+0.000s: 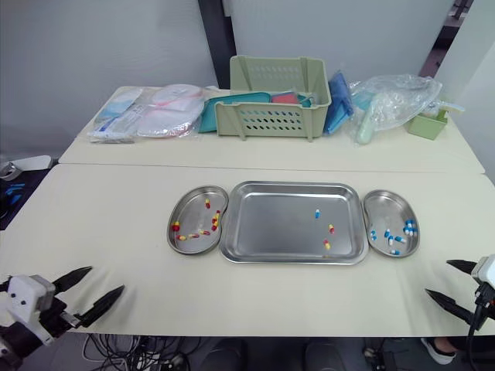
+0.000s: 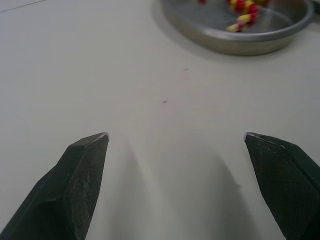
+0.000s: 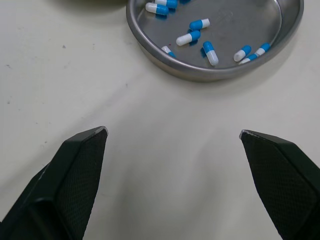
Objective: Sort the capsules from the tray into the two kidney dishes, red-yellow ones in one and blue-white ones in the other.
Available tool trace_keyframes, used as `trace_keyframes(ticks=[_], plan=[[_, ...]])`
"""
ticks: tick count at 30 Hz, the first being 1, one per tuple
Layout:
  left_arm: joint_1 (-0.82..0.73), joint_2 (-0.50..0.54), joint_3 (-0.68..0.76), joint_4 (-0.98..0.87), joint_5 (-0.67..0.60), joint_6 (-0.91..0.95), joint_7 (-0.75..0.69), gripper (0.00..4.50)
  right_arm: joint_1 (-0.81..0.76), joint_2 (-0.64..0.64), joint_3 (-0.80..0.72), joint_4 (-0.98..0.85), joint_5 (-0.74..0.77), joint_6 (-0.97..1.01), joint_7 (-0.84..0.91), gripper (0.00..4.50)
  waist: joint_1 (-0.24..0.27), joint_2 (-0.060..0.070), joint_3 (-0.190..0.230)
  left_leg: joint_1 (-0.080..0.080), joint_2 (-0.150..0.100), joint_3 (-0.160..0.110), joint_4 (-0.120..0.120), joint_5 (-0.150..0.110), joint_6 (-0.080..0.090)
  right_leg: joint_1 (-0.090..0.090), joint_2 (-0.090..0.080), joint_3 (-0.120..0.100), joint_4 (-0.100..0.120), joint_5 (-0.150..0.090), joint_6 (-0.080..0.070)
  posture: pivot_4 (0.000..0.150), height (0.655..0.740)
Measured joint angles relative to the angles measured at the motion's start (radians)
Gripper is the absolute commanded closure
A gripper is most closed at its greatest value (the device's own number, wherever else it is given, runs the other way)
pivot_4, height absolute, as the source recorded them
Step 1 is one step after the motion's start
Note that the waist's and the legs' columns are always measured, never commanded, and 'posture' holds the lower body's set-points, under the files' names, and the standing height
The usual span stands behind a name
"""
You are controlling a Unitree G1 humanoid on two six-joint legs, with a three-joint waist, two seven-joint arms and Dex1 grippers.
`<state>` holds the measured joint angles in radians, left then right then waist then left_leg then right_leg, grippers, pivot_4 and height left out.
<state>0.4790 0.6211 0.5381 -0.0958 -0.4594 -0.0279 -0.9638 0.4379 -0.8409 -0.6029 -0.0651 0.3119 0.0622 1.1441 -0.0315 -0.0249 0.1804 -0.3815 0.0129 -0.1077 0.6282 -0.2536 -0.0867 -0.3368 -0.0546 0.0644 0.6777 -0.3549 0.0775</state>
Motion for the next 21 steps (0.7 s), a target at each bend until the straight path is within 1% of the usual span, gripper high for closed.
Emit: trace_keyframes(ticks=[7,11,17,21], plan=[[0.000,-0.019,-0.053,-0.121,-0.027,0.026,-0.007,0.00,0.109,0.156,0.035,-0.236,0.033,-0.050,-0.056,0.02,0.000,0.000,0.000,0.000,0.000,0.000,0.000,0.000,0.000,0.000,0.000,0.000,0.000,0.000,0.000,0.150,0.7390],[0.024,-0.031,-0.065,-0.138,-0.030,0.029,-0.009,0.00,0.143,0.251,0.118,-0.354,0.034,-0.052,-0.114,0.02,-0.004,0.001,-0.001,0.001,0.000,0.000,0.000,0.000,0.000,0.000,0.000,0.001,0.001,0.000,0.000,0.150,0.7390],[0.057,-0.038,-0.063,-0.128,-0.030,0.019,-0.011,0.00,0.097,0.273,0.215,-0.429,0.022,-0.045,-0.195,0.02,-0.001,0.001,-0.001,0.001,0.000,0.000,0.000,0.000,0.000,0.000,0.000,0.000,0.001,0.000,0.000,0.150,0.7390],[0.068,-0.047,-0.062,-0.120,-0.030,0.004,-0.017,0.00,0.066,0.270,0.250,-0.459,0.023,-0.008,-0.236,0.02,0.000,0.000,-0.001,0.000,0.000,0.000,0.000,0.000,0.000,0.000,0.000,0.000,0.001,0.000,0.000,0.150,0.7390]])
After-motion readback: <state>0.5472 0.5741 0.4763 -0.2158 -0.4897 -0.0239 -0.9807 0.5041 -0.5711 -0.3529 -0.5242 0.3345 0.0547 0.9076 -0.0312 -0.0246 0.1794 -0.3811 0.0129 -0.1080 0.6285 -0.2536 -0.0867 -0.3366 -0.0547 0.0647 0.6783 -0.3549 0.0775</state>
